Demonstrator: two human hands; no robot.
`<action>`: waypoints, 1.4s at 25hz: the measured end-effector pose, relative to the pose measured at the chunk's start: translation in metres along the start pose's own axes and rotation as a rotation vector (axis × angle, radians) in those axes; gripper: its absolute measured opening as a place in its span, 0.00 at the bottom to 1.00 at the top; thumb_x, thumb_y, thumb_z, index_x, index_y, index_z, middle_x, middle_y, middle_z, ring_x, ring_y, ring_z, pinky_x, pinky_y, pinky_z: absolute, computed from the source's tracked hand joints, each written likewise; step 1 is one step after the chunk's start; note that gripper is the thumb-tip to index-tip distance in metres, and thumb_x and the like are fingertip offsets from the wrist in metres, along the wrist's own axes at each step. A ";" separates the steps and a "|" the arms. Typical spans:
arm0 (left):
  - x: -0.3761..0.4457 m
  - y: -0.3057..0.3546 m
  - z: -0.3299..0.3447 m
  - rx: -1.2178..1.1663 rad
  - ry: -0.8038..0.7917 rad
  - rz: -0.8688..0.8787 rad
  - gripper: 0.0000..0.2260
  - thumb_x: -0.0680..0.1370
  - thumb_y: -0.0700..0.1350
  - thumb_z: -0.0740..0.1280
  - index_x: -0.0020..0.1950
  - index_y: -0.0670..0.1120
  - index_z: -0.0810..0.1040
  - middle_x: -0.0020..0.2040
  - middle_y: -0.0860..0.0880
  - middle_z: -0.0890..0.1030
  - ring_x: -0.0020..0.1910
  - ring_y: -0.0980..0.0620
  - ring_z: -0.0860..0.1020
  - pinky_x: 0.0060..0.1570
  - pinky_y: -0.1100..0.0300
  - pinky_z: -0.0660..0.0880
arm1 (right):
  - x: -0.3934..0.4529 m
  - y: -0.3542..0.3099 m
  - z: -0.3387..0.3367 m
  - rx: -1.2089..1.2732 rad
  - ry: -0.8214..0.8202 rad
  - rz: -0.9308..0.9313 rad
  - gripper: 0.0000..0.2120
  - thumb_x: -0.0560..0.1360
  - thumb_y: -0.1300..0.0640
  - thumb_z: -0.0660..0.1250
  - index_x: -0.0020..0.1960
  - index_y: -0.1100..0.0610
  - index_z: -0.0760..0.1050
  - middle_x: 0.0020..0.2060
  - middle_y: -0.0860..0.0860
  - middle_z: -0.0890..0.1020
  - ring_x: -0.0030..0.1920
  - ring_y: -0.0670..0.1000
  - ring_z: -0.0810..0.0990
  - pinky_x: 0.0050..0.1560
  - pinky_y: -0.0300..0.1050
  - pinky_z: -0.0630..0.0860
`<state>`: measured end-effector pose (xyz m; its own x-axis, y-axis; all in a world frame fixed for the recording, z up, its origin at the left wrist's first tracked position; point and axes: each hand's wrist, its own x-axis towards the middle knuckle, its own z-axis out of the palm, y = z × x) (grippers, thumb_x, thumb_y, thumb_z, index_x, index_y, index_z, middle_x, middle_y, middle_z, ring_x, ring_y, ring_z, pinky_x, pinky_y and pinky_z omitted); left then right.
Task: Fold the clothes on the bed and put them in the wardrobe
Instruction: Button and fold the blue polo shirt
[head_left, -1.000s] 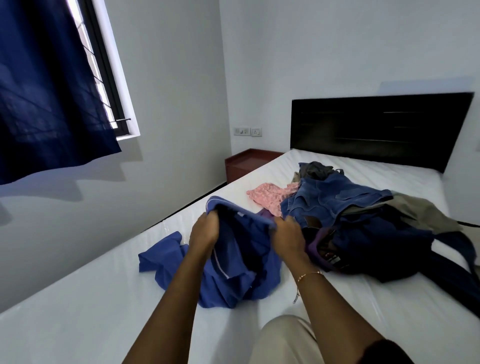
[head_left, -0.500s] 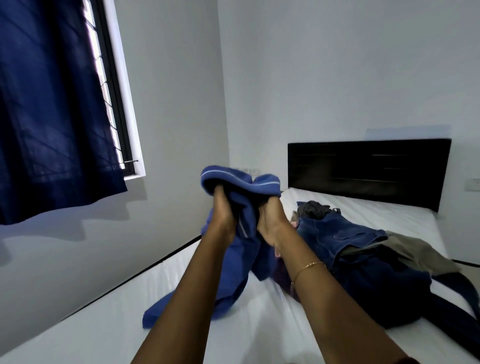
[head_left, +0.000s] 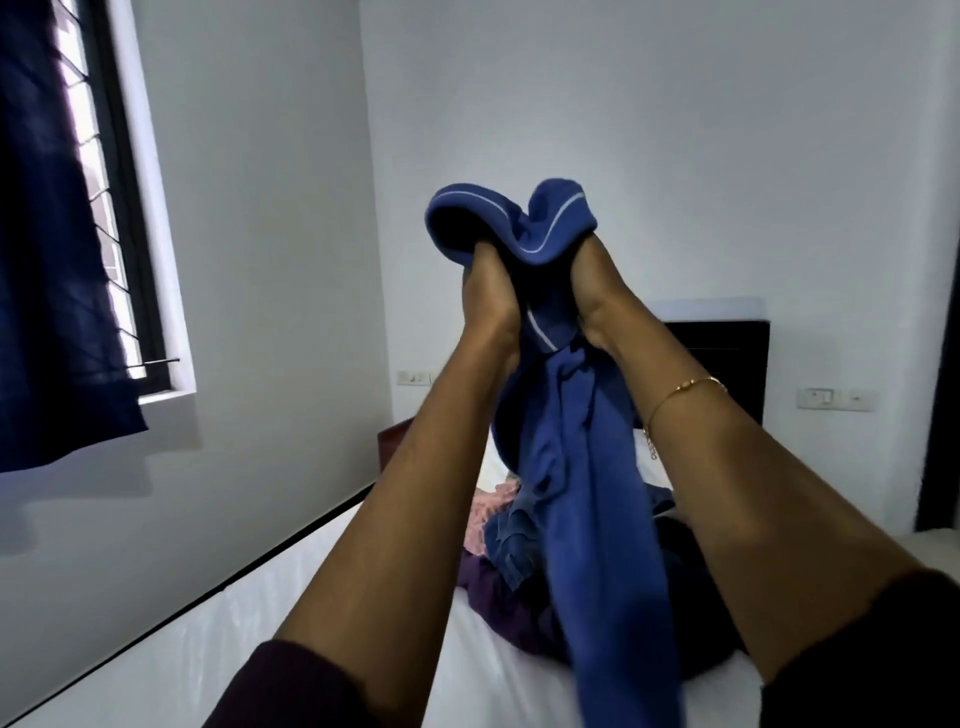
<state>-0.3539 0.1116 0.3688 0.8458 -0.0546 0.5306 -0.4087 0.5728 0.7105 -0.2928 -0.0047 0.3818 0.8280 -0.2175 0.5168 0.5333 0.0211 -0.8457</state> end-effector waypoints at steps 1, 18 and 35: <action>-0.003 0.004 -0.005 0.026 0.012 0.021 0.19 0.85 0.54 0.55 0.54 0.45 0.81 0.50 0.44 0.86 0.51 0.47 0.85 0.55 0.51 0.81 | 0.004 -0.006 0.007 -0.035 -0.043 0.012 0.20 0.97 0.42 0.66 0.74 0.52 0.90 0.53 0.48 0.93 0.55 0.51 0.93 0.64 0.51 0.91; -0.143 -0.112 -0.439 0.710 0.558 -0.639 0.34 0.68 0.39 0.69 0.69 0.52 0.57 0.60 0.42 0.78 0.56 0.45 0.80 0.50 0.49 0.79 | -0.116 0.427 0.200 -0.826 -0.701 0.430 0.30 0.94 0.51 0.61 0.94 0.56 0.70 0.89 0.66 0.78 0.84 0.67 0.79 0.91 0.75 0.79; -0.243 -0.216 -0.556 1.896 0.111 -0.270 0.13 0.77 0.59 0.71 0.44 0.51 0.76 0.44 0.51 0.78 0.46 0.45 0.75 0.40 0.50 0.73 | -0.272 0.622 0.258 -1.082 -0.792 -0.007 0.32 0.88 0.52 0.83 0.90 0.50 0.81 0.75 0.57 0.86 0.71 0.65 0.83 0.72 0.67 0.94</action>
<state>-0.2799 0.4557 -0.1708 0.9248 0.1126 0.3633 -0.0001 -0.9551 0.2964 -0.1416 0.3194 -0.2507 0.8988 0.4127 0.1477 0.4381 -0.8354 -0.3321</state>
